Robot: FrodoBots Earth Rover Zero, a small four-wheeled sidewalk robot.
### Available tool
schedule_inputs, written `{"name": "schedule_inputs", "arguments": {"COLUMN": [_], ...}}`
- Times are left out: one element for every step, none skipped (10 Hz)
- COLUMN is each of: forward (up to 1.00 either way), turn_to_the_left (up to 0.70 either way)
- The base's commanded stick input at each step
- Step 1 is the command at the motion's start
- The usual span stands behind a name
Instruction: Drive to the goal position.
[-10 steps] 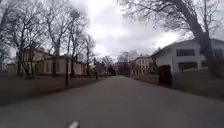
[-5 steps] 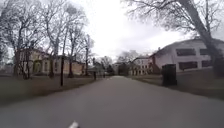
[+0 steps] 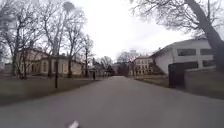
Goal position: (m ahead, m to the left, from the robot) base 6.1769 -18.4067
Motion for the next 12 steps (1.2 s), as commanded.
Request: {"name": "schedule_inputs", "arguments": {"forward": [1.00, 1.00, 1.00, 1.00, 1.00, 1.00, 1.00, 1.00, 1.00, 1.00, 1.00, 1.00], "turn_to_the_left": [-0.28, -0.40, -0.40, -0.26, -0.05, 0.00, 0.00, 0.00, 0.00, 0.00, 0.00, 0.00]}}
